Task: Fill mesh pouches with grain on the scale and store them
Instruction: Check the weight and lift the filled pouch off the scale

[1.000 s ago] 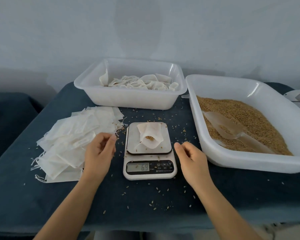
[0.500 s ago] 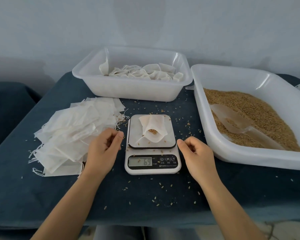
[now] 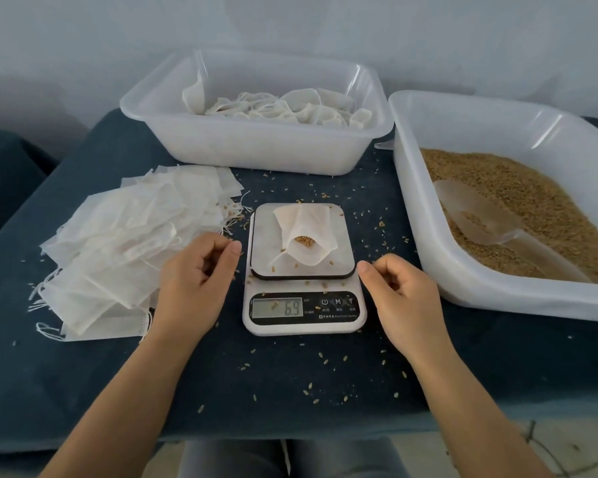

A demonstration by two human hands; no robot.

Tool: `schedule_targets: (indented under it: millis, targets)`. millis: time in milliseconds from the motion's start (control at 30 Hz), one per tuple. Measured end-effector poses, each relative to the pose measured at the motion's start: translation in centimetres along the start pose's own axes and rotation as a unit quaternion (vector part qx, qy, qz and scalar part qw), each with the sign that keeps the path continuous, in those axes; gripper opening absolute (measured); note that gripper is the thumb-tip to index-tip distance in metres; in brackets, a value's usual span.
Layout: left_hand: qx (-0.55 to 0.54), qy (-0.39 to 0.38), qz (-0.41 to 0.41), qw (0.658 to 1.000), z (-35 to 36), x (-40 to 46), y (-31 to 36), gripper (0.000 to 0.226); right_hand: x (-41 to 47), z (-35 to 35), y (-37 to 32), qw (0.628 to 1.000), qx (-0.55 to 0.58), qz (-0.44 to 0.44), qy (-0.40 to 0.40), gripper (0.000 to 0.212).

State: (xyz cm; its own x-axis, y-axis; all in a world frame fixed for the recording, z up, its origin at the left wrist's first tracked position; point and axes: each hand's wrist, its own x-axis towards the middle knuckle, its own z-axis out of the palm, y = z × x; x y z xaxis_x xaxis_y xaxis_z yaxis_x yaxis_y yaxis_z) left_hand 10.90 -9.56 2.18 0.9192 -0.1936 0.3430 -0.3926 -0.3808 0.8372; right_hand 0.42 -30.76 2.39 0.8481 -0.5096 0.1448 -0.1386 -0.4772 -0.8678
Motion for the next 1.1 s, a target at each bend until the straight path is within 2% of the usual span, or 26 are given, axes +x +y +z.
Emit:
schedule_targets:
  millis: [133,233,333,400,500,567,667,767,867,1100]
  targets:
    - [0.001,0.003,0.009,1.000,-0.1,-0.1,0.3,0.022,-0.2,0.1,-0.4,0.998,0.003,-0.051,0.024,0.017]
    - [0.008,-0.009,0.014,1.000,-0.1,-0.2,0.5,0.021,-0.2,0.0,-1.1,0.992,-0.012,-0.125,0.019,0.009]
    - [0.017,-0.010,0.017,1.000,-0.1,-0.2,0.6,0.021,0.2,0.1,-2.3,0.978,-0.094,-0.181,-0.052,0.045]
    - [0.015,-0.007,0.017,1.000,-0.2,-0.3,0.6,0.022,1.0,0.4,-3.2,0.962,-0.164,-0.207,-0.074,0.056]
    - [0.011,-0.007,0.017,1.000,-0.2,-0.4,0.7,0.020,2.5,0.9,-4.6,0.942,-0.247,-0.216,-0.069,0.056]
    - [0.009,-0.011,0.015,1.000,-0.3,-0.4,0.6,0.018,3.4,1.0,-5.0,0.934,-0.274,-0.215,-0.080,0.041]
    - [0.009,-0.014,0.008,1.000,-0.3,-0.4,0.6,0.017,4.7,1.1,-5.4,0.947,-0.219,-0.217,-0.087,0.021]
    - [0.009,-0.015,0.005,1.000,-0.3,-0.4,0.6,0.016,6.2,1.4,-6.2,0.964,-0.154,-0.206,-0.063,0.015]
    - [0.009,-0.020,0.013,1.000,-0.3,-0.4,0.7,0.017,7.5,1.5,-7.3,0.981,-0.107,-0.153,-0.046,0.010]
    - [-0.005,-0.009,0.022,1.000,-0.4,-0.5,0.8,0.022,9.4,1.0,-11.3,0.992,-0.052,-0.113,-0.029,0.021]
